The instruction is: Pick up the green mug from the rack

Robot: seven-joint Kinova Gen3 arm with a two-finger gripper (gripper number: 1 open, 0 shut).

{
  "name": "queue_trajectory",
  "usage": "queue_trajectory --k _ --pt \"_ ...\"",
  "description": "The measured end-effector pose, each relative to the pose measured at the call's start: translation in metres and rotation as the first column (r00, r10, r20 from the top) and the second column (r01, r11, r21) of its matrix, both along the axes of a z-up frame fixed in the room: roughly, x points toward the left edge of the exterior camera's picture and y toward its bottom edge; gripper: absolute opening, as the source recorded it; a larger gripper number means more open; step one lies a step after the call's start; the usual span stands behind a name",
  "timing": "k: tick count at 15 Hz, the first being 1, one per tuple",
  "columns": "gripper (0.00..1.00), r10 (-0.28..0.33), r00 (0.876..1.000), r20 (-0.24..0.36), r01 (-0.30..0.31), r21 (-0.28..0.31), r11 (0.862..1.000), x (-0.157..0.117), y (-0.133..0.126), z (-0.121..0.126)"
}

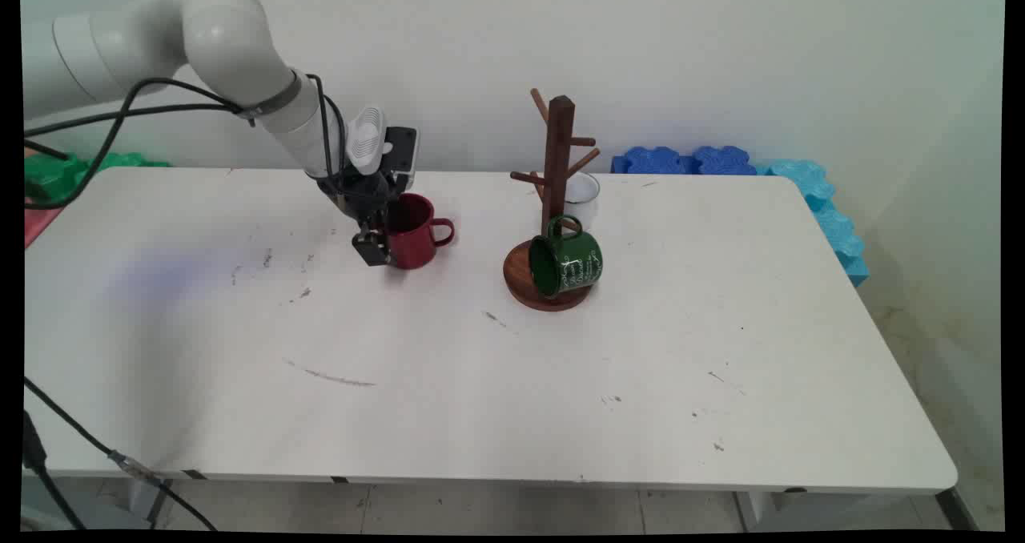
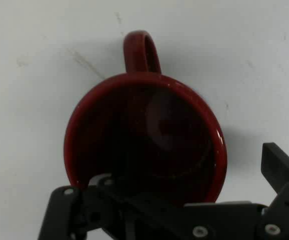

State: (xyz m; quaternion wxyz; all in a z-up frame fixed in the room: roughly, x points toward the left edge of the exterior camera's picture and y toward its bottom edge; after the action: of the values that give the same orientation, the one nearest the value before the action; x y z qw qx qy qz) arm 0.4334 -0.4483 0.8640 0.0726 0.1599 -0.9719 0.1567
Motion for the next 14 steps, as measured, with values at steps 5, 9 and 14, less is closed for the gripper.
queue_trajectory --k 5,9,14 --pt "1.0 0.057 0.998 -0.04 -0.058 -0.035 0.998 -0.011 0.011 0.012" --pt "1.0 0.109 0.99 -0.084 -0.114 -0.048 0.992 -0.026 0.026 0.022" --pt "1.0 0.19 0.967 -0.168 -0.201 -0.05 0.978 -0.054 0.05 0.03"
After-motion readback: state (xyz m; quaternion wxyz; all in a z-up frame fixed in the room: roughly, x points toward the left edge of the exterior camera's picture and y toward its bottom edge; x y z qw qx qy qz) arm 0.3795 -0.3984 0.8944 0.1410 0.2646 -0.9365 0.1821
